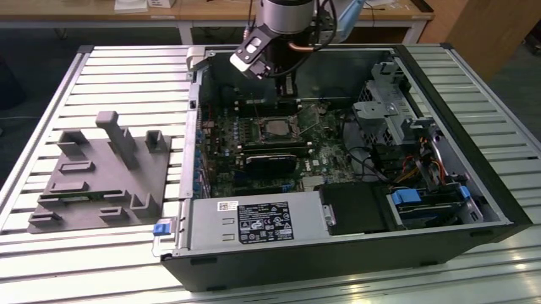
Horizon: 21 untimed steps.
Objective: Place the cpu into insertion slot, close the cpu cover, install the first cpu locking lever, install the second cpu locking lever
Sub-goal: 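Close the cpu cover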
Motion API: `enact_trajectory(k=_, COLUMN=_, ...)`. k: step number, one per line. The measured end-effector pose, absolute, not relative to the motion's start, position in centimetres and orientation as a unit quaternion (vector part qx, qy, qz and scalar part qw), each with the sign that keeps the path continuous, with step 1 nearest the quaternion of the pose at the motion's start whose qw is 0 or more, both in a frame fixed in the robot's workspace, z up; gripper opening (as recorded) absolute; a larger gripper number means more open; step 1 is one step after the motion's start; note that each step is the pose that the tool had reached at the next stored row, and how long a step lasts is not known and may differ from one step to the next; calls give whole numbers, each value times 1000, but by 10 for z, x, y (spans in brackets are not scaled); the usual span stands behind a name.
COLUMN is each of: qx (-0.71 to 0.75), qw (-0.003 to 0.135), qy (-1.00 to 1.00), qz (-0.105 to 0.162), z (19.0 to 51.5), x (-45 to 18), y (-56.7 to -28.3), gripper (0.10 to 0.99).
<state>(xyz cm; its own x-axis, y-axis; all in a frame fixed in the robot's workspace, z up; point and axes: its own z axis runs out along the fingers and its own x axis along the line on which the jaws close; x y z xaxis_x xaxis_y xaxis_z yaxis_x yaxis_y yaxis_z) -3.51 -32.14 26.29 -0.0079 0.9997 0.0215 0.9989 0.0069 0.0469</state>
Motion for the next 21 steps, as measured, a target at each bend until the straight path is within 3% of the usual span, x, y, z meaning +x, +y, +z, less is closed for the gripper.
enact_trajectory(k=21, qx=704, qw=9, qy=709, qz=24, z=263, x=-3, y=-321, gripper=106)
